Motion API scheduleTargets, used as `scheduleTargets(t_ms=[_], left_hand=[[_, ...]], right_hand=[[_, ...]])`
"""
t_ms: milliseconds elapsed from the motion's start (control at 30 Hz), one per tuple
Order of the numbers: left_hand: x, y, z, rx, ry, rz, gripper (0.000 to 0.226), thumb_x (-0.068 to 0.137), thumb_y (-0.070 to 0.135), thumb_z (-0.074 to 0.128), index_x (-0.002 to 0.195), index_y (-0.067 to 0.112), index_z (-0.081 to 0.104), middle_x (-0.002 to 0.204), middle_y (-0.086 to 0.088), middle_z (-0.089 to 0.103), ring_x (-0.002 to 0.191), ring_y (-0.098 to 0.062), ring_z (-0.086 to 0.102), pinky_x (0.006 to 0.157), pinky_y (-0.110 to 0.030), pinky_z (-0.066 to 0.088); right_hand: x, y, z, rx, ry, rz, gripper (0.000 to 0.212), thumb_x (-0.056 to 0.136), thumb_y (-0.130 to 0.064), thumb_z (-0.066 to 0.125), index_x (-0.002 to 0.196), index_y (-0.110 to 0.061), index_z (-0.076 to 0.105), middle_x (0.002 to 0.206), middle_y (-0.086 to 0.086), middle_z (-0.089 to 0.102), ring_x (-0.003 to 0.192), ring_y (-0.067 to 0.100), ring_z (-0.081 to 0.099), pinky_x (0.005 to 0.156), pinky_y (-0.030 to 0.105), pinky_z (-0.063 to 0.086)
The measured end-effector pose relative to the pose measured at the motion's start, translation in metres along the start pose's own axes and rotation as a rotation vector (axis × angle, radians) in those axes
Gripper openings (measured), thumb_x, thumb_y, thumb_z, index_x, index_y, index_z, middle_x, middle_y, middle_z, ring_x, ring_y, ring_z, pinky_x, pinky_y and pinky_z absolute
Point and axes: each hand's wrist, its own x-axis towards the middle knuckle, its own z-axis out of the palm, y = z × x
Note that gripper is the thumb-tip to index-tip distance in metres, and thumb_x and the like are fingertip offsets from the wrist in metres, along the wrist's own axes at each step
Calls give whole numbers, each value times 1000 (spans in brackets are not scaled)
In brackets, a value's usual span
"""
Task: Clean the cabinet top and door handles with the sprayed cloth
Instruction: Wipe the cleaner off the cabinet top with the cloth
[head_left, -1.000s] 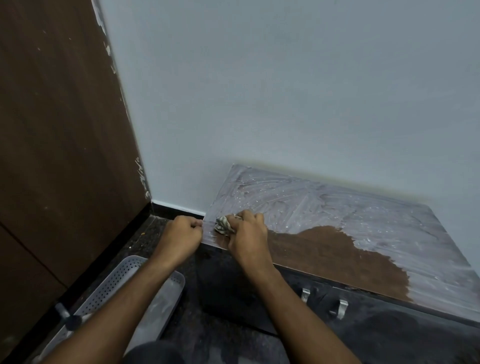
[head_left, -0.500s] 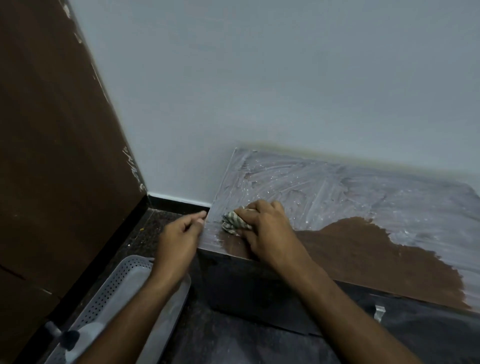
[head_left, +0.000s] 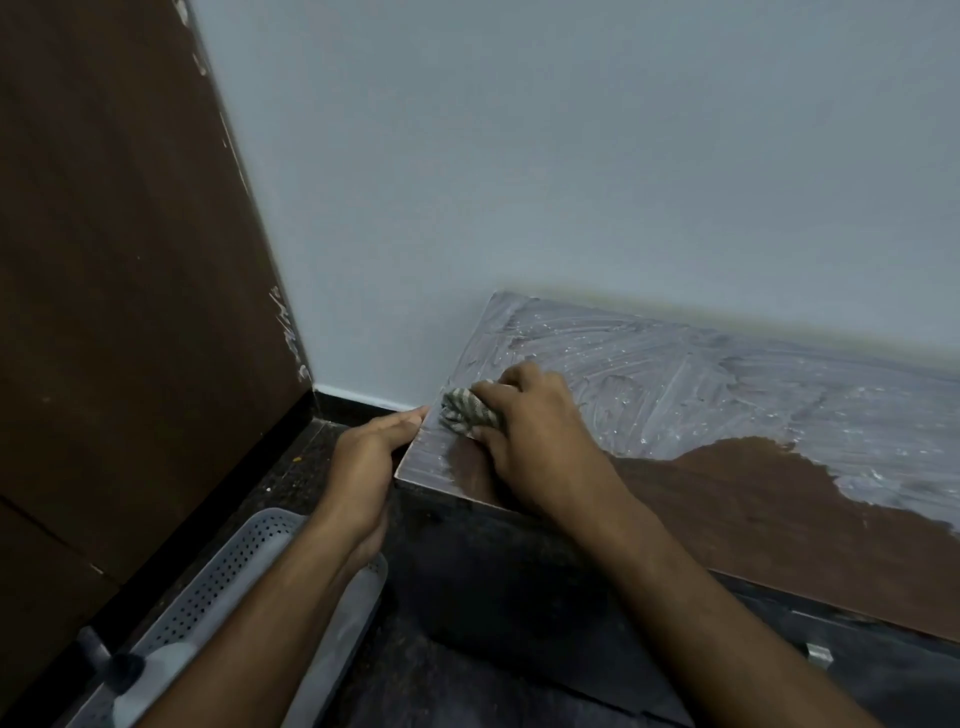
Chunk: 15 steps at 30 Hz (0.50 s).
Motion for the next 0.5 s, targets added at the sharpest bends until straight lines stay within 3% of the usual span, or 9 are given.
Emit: scheduleTargets(t_ms=[100, 200, 267, 400, 500], left_hand=[[-3, -1, -2, -67, 40, 27, 32, 99, 12, 45, 106, -2, 73, 101, -15, 76, 95, -25, 71, 81, -27, 57], [-3, -4, -8, -79, 75, 47, 41, 103, 18, 36, 109, -2, 72, 104, -14, 77, 101, -23, 71, 92, -32, 52], [-3, -8, -8, -64, 74, 69, 43, 103, 17, 34, 106, 0, 73, 102, -14, 77, 99, -23, 73, 88, -33, 54], [-2, -14, -9, 51, 57, 160, 43, 104, 13, 32, 111, 5, 73, 102, -7, 78, 96, -15, 74, 72, -18, 57], [-3, -12, -12, 81, 27, 149, 44, 104, 16, 32, 112, 7, 74, 101, -6, 78, 96, -14, 74, 75, -22, 58]], right_hand=[[-11, -19, 13, -14, 3, -83, 42, 95, -25, 56, 136, -19, 53, 132, 5, 48, 118, 23, 36, 104, 39, 38], [-35, -29, 16, 45, 6, -197, 47, 95, -20, 56, 141, -23, 49, 135, 1, 48, 119, 21, 37, 103, 38, 39], [-24, -15, 16, 11, 13, -180, 45, 95, -22, 58, 140, -25, 52, 134, 1, 49, 118, 22, 39, 102, 38, 41], [9, 1, 15, -37, 30, -100, 39, 99, -25, 52, 138, -26, 54, 129, 0, 52, 113, 22, 38, 101, 39, 40], [8, 4, 13, -44, 21, -112, 37, 99, -28, 51, 136, -24, 56, 125, 2, 52, 109, 22, 38, 98, 40, 41]])
